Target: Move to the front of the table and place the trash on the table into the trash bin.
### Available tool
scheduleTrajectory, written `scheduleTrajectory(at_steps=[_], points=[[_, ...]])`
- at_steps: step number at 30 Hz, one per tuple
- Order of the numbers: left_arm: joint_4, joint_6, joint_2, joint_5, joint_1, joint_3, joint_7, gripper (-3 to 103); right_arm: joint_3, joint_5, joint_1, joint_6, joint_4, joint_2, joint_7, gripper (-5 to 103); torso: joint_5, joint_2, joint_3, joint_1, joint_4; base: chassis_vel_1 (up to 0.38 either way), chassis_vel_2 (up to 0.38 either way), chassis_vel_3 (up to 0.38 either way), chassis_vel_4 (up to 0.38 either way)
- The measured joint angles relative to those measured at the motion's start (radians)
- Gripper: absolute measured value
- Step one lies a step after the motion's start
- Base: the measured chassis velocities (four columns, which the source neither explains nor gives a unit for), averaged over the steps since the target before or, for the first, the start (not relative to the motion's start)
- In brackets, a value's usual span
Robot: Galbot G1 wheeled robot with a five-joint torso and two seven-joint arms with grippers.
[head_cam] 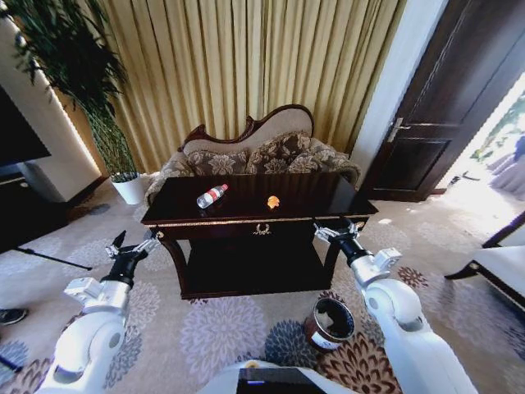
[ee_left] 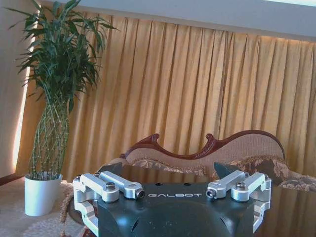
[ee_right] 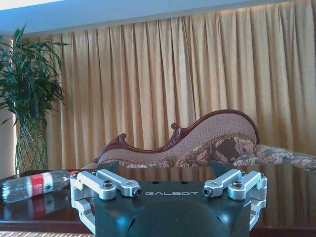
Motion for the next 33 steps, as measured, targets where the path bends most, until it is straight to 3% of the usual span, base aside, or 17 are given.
scheduleTrajectory(at_steps=[13, 23, 33], points=[[0.015, -0.009, -0.007, 0.002, -0.002, 0.006, 0.005, 100, -0.003, 0.012, -0.005, 0.007, -0.003, -0.001, 0.020, 100, 0.0002, 0.000, 0.000, 0.001, 0.0000, -0.187, 0.184, 0.184, -0.186], [0.019, -0.026, -0.014, 0.005, -0.001, 0.022, 0.010, 100, -0.014, 0.023, -0.013, 0.011, 0.019, -0.004, 0.031, 100, 0.0001, 0.000, 0.000, 0.000, -0.0002, -0.035, 0.028, 0.028, -0.031], [0.016, -0.028, -0.024, 0.024, 0.001, 0.046, 0.012, 100, -0.074, 0.028, 0.035, -0.063, 0.037, -0.062, 0.044, 100, 0.0001, 0.000, 0.000, 0.000, 0.0001, 0.000, 0.000, 0.000, 0.000]])
